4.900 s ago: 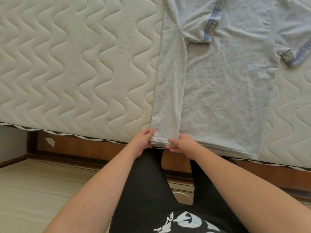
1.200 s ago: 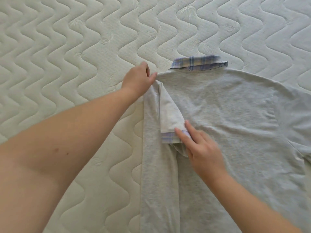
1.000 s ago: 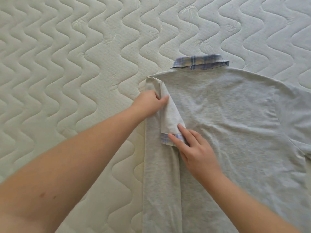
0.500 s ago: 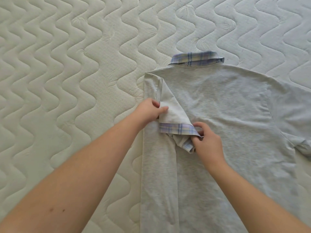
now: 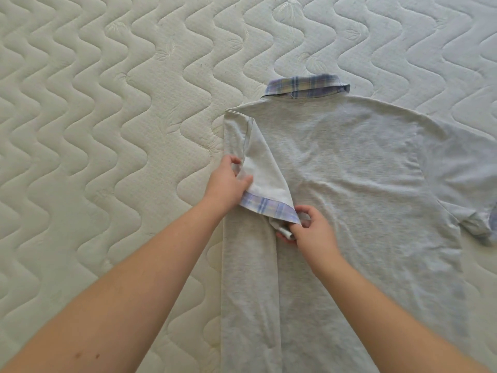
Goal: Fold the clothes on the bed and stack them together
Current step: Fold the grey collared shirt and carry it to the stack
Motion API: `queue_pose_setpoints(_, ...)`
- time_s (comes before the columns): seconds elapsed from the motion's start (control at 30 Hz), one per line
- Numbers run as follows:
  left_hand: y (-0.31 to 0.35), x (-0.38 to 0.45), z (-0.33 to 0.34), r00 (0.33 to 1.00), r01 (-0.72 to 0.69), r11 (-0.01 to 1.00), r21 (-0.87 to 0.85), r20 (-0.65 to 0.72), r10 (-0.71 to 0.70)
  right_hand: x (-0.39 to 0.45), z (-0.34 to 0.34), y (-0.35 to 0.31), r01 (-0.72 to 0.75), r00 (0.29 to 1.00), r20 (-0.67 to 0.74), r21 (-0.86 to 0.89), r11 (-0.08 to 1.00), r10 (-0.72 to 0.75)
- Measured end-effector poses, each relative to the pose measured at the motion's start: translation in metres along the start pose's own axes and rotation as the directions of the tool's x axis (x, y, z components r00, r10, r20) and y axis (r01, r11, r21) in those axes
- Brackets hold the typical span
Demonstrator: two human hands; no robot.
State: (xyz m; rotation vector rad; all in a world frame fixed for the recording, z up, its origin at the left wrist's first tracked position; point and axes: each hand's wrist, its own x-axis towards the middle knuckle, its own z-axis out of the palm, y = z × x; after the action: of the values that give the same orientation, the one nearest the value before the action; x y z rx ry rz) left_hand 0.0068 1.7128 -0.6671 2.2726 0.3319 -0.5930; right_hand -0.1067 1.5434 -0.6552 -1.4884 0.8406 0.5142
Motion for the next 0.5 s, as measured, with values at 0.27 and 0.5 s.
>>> queue_pose_setpoints(0.27, 0.006, -0.011, 0.025, 0.891, -0.28, 0.845, 0.455, -0.204, 0.405, -0.002, -0.005, -0.003, 0.413, 0.865, 0.095, -0.693, 0.591, -0.492)
queue_pose_setpoints(0.5, -0.006, 0.014, 0.062, 0.932, -0.294, 0.715, 0.634, 0.024, 0.362, 0.025, 0.008, 0.025, 0.445, 0.821, 0.372, -0.892, 0.077, -0.433)
